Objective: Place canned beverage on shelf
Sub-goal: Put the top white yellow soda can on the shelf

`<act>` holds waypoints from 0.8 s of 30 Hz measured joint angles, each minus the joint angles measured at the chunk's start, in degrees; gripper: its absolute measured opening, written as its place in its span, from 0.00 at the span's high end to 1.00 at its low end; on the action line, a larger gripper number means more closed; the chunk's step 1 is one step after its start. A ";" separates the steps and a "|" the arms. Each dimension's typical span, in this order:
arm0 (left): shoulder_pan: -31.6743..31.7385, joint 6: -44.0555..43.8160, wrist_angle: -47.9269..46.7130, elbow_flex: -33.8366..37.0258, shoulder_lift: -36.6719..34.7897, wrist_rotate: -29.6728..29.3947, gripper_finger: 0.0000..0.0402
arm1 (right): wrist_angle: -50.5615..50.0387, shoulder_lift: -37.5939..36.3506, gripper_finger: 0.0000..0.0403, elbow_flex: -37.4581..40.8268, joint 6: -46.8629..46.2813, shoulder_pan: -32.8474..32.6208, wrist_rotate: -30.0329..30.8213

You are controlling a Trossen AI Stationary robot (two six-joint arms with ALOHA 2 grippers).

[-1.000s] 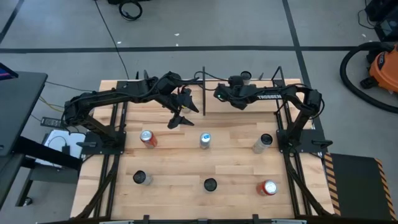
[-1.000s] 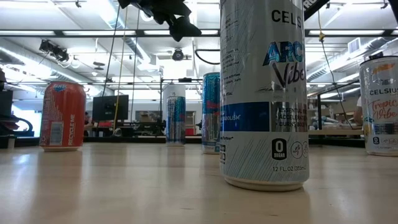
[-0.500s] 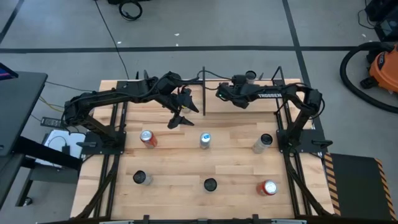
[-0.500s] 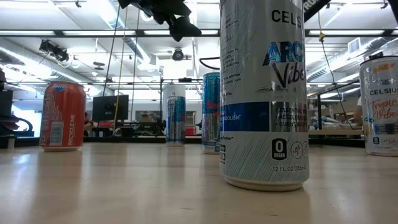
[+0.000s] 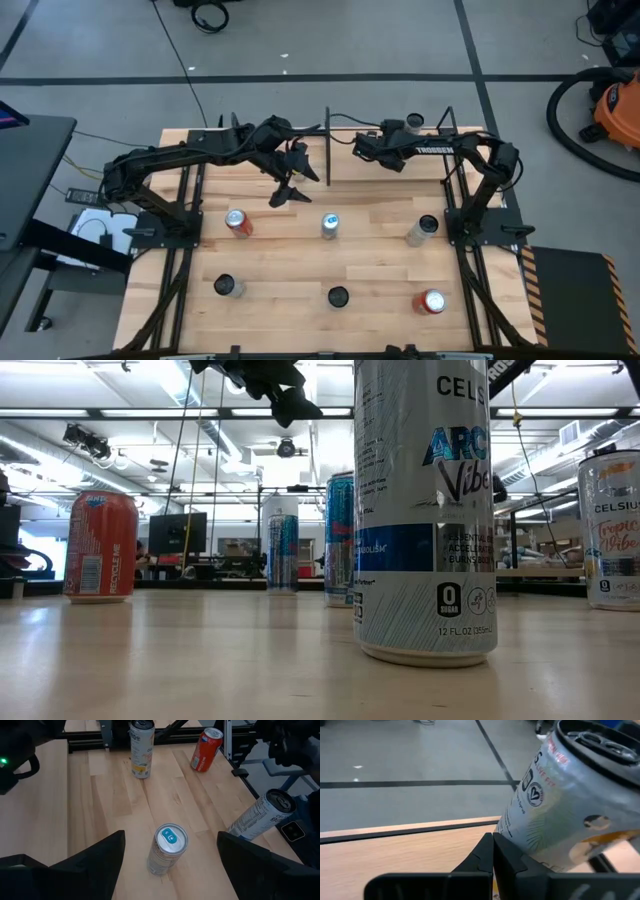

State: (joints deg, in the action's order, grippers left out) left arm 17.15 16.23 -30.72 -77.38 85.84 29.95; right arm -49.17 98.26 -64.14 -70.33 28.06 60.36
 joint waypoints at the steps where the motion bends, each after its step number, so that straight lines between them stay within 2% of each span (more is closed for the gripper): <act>1: 0.00 0.01 0.00 0.00 0.00 0.00 0.21 | -1.11 0.00 0.98 0.00 -0.86 0.13 0.01; 6: -0.01 0.00 -0.07 0.00 0.00 0.00 0.21 | -4.54 0.00 0.98 0.00 -3.60 0.75 0.05; 24: -0.01 -0.02 -0.09 0.00 0.00 0.00 0.21 | -5.90 0.00 0.98 0.00 -3.66 3.89 -0.47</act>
State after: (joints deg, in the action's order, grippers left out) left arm 17.14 16.21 -30.81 -77.38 85.84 29.95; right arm -55.06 98.26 -64.14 -74.00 31.95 59.88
